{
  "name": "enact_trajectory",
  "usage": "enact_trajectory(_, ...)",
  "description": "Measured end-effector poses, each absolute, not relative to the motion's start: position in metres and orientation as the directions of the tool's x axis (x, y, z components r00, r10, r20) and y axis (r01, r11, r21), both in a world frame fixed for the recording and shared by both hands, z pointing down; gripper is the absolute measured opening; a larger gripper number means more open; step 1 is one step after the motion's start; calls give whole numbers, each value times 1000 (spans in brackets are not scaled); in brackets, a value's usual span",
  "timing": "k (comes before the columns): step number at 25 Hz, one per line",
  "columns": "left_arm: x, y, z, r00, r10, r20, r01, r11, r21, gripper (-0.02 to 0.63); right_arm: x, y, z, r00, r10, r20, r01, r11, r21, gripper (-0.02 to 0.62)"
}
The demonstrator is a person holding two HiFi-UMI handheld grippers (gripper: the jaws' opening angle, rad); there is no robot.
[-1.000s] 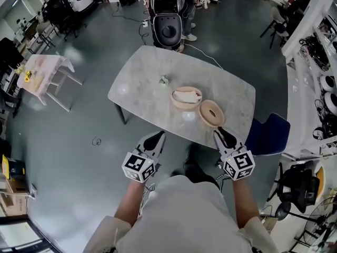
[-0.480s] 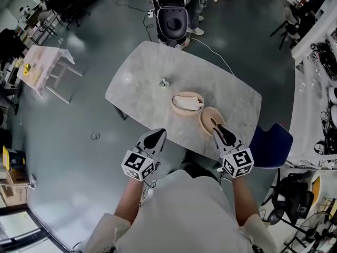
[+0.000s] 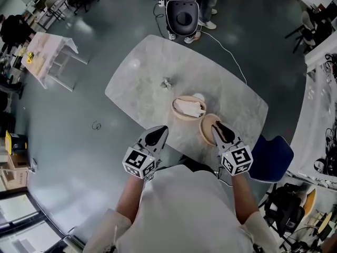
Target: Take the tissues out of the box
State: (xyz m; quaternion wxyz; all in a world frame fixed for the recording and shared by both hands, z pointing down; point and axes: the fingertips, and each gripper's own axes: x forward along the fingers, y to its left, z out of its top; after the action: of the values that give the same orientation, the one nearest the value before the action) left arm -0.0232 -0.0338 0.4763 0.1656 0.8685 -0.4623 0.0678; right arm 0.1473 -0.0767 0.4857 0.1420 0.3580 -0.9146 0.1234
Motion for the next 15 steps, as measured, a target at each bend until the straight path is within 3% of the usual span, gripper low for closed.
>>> enact_trajectory(15, -14, -93, 511, 539, -760, 363, -842, -467, 272, 9, 141, -132, 530, -740, -523, 422, -635, 751, -183, 95)
